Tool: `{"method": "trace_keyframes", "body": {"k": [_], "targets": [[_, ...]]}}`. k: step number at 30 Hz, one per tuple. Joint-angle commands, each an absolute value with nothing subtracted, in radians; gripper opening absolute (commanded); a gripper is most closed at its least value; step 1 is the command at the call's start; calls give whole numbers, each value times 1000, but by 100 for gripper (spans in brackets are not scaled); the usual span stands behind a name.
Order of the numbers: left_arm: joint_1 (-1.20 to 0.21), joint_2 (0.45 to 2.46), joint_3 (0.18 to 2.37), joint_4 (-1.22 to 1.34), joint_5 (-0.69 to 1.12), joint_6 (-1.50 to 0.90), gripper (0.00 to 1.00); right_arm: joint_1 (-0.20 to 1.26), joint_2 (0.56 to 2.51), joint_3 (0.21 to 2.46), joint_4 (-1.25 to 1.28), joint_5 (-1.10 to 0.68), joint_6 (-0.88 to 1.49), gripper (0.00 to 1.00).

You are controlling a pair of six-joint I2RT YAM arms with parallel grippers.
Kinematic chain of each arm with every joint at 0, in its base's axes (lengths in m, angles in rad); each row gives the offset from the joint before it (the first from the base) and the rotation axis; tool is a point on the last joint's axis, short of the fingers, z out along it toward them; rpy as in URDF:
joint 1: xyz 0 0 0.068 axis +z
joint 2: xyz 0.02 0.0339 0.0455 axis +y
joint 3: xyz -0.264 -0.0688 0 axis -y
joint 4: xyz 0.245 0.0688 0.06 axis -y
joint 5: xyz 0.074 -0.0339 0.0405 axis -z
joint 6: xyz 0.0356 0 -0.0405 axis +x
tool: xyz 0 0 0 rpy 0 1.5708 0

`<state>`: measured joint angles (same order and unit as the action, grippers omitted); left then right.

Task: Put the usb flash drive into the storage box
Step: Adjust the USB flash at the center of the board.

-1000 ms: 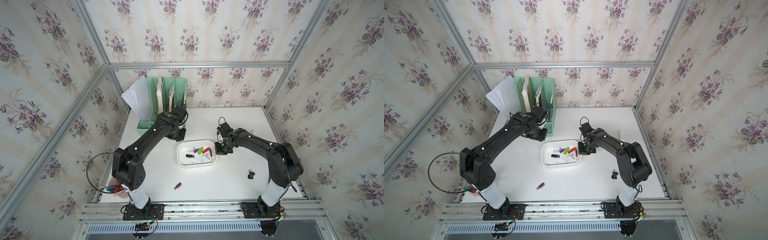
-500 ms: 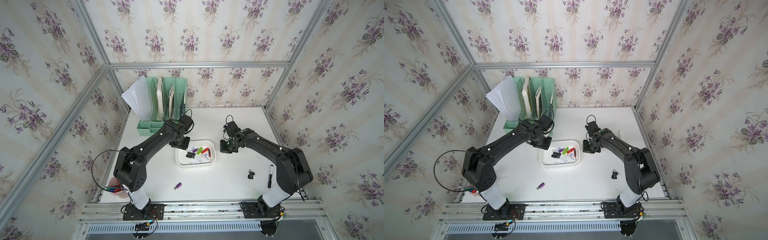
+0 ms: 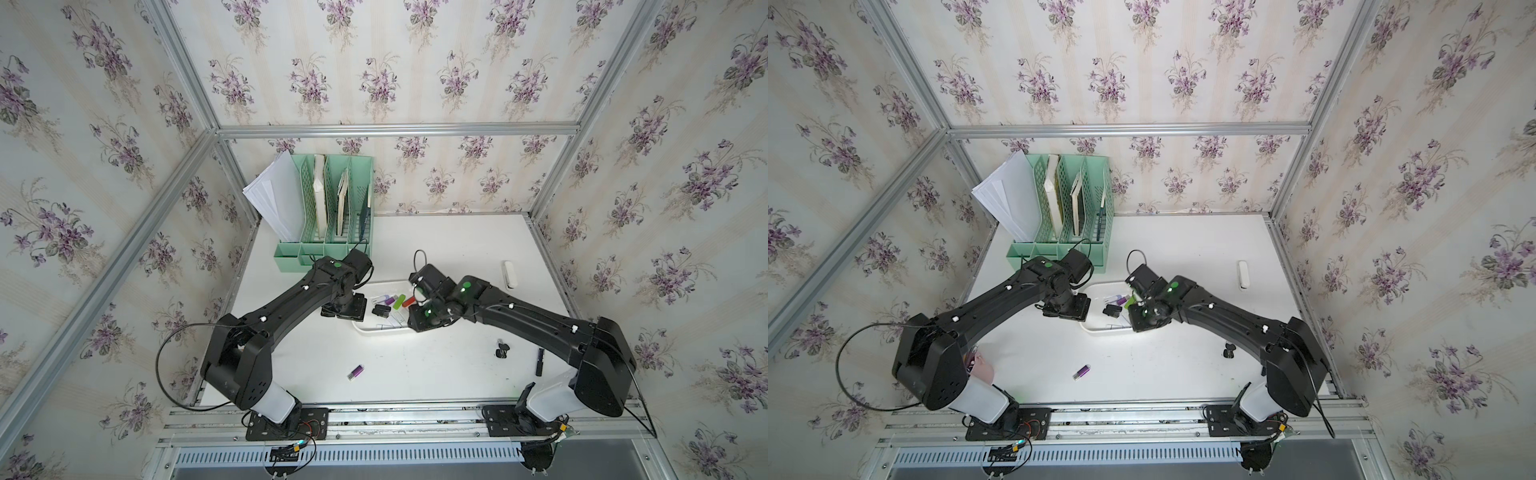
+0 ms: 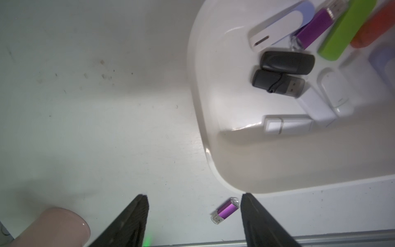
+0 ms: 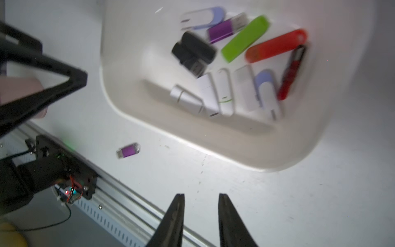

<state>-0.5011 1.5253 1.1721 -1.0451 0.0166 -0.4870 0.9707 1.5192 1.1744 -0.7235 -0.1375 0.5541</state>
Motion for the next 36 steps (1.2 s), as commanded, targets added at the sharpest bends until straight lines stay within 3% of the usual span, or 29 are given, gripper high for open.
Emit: {"method": "trace_keyframes", "body": {"k": [1, 6, 16, 23, 36], "targets": [[-479, 1477, 1101, -1025, 148, -543, 74, 1062, 1541, 1161, -702, -70, 663, 36], [-557, 1371, 1016, -1020, 179, -545, 76, 1068, 1510, 1099, -678, -29, 730, 39], [-700, 1221, 828, -987, 149, -669, 76, 913, 1444, 1059, -721, -19, 698, 43], [-851, 1312, 782, -923, 47, -691, 76, 776, 1412, 1081, -745, -40, 616, 45], [-879, 1383, 742, -786, 24, -615, 68, 732, 1376, 1068, -773, -42, 588, 45]]}}
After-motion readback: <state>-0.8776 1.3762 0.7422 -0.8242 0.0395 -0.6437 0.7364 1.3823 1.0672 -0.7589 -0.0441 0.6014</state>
